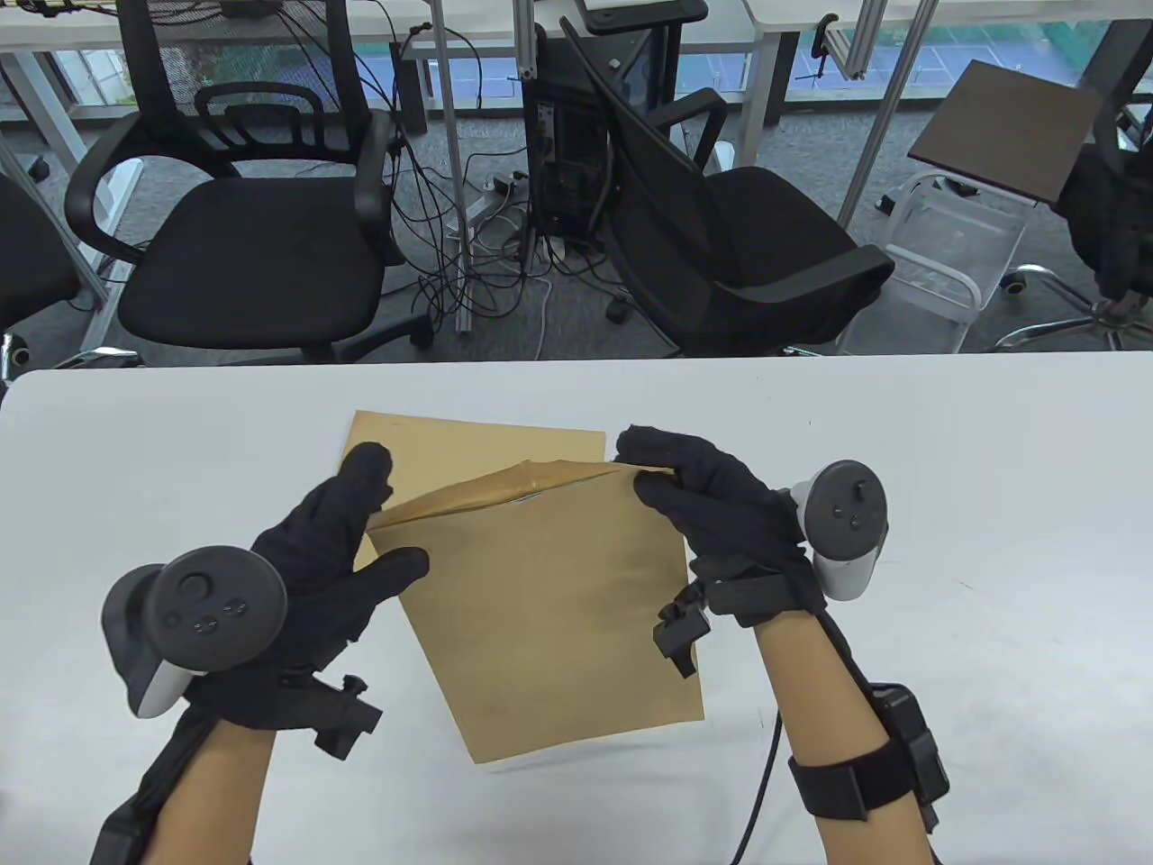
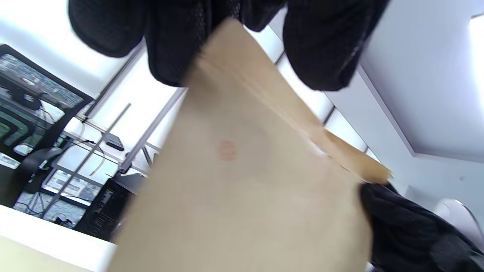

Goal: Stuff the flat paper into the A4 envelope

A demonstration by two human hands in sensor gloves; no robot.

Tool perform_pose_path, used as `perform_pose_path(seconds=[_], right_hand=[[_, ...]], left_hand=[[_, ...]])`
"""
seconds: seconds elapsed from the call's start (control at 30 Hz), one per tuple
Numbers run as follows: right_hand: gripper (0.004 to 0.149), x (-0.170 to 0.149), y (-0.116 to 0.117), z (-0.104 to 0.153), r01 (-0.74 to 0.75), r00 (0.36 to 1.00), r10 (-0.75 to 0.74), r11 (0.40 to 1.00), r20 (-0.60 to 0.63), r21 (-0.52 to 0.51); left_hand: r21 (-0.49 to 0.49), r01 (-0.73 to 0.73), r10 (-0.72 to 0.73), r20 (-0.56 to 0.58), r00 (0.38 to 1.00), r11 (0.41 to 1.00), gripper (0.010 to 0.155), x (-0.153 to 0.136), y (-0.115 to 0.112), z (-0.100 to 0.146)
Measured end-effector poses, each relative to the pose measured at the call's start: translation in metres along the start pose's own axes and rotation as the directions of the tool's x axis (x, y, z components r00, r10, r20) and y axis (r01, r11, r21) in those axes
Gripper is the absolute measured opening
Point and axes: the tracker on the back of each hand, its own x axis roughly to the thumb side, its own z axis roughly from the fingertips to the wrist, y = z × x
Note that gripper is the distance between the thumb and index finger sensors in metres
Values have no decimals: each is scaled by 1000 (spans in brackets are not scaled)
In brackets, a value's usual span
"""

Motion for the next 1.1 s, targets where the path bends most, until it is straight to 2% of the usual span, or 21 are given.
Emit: perform_pose_path(seconds=[0.03,0.13,0.23,0.3,0.37,0.47,0.5,0.57,0.63,0.67,0.7,0.73,0.77,0.8,0.87,0.93,1.0,1.07,1.1], right_hand=[[45,-1,-3,2,14,1000,-14,1000,-2,-5],[45,-7,-11,8,76,997,-76,997,-13,-8],[45,-11,-13,12,110,994,-110,994,-22,9],[44,-13,-15,16,114,993,-113,993,-29,25],[46,-13,-20,18,107,994,-105,993,-32,58],[64,-9,-38,20,136,989,-119,964,-89,227],[68,-6,-48,21,152,986,-130,956,-102,251],[72,4,-60,20,135,988,-113,965,-108,226],[69,21,-66,15,4,995,15,980,-98,199],[67,29,-63,11,-82,989,106,973,-105,214],[67,38,-56,6,-179,969,219,942,-113,283],[68,41,-52,4,-213,958,261,923,-115,321],[68,48,-38,-2,-289,921,371,857,-120,427],[69,50,-28,-5,-328,894,432,810,-117,486],[72,51,-6,-13,-361,851,515,721,-108,592],[59,48,10,-18,-322,845,520,680,-125,659],[47,45,19,-19,-342,834,541,660,-107,668],[44,42,22,-19,-406,810,583,639,-66,653],[43,41,23,-18,-438,797,602,631,-49,640]], left_hand=[[0,-16,16,-2,1000,1000,87,-3,-1,0],[20,-183,184,-13,983,983,85,-14,-14,-3],[-33,-310,310,9,951,950,70,-16,-27,-10],[-55,-357,359,31,933,933,51,-16,-35,-12],[-29,-336,337,45,940,941,41,-16,-38,-12],[-4,-302,301,72,951,953,40,-14,-40,-9],[9,-283,281,87,956,959,40,-12,-39,-6],[17,-236,232,119,965,972,39,-9,-39,-4],[25,-185,179,145,973,982,39,-2,-41,-2],[17,-173,168,161,973,985,39,1,-44,-3],[4,-173,169,175,970,985,39,6,-47,-3],[0,-175,172,182,968,985,39,8,-50,-4],[-5,-181,179,195,964,983,39,12,-54,-4],[-6,-186,183,205,962,983,39,14,-57,-5],[5,-185,180,217,959,983,39,19,-62,-5],[25,-179,169,223,960,983,39,21,-65,-4],[43,-181,167,222,961,982,39,22,-68,-2],[29,-162,151,229,962,986,41,21,-69,-2],[1,-138,134,238,962,990,47,20,-69,-2]])
